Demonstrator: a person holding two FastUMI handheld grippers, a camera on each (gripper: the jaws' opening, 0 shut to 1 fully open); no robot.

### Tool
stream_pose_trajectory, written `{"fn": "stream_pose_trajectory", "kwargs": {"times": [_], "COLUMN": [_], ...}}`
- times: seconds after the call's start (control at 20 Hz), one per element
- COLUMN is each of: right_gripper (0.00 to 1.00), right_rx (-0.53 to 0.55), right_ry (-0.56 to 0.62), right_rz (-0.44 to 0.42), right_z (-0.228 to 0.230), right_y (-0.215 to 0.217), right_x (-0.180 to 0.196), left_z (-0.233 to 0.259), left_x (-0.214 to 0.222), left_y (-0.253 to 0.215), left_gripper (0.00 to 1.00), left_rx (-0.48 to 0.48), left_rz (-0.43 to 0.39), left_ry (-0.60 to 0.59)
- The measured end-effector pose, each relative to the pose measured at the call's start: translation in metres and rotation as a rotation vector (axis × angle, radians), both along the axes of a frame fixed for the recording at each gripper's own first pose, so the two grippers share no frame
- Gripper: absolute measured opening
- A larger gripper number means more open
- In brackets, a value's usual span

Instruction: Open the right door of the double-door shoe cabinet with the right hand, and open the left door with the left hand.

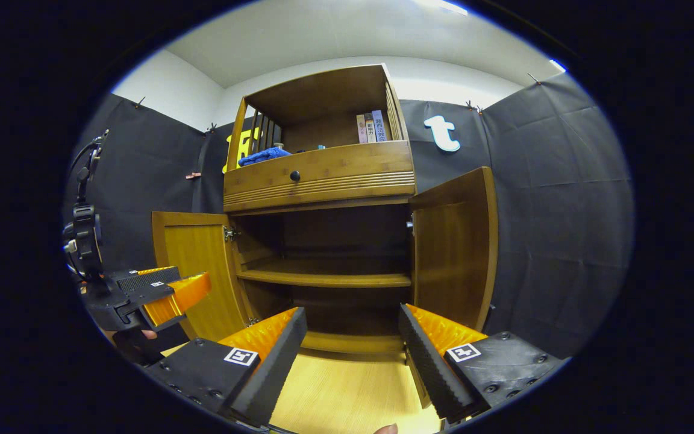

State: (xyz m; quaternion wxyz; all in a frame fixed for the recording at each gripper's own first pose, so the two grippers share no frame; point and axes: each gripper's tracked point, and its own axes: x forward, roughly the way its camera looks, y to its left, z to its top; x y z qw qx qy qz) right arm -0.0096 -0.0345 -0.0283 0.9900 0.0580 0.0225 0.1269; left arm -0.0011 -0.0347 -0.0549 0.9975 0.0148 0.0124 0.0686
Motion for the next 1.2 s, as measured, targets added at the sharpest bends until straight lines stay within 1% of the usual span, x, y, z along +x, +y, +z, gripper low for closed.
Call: {"fn": "stream_pose_trajectory", "kwargs": {"times": [0.8, 0.85, 0.9, 0.95, 1.2], "right_gripper": [0.98, 1.00, 1.00, 0.98, 0.98], "right_rx": [-0.011, -0.012, -0.012, -0.012, -0.013], "right_ry": [-0.006, -0.005, -0.005, -0.006, -0.005], "right_rz": [0.003, 0.004, 0.004, 0.003, 0.000], "right_z": [0.0004, 0.0003, 0.0002, 0.0002, -0.0006], "right_y": [0.0021, 0.0022, 0.0021, 0.0016, 0.0007], "right_x": [-0.0052, -0.0055, -0.0062, -0.0069, -0.0083], "left_z": [0.0035, 0.0045, 0.0041, 0.0043, 0.0038], "left_x": [-0.0072, -0.0082, -0.0087, -0.0087, -0.0102], "left_y": [0.0015, 0.0018, 0.0019, 0.0017, -0.0011], "left_gripper": [0.96, 0.97, 0.96, 0.96, 0.96], "left_rx": [0.017, 0.017, 0.017, 0.016, 0.020], "left_rz": [0.002, 0.004, 0.004, 0.003, -0.002], "left_ry": [-0.008, -0.009, -0.010, -0.008, -0.005]}}
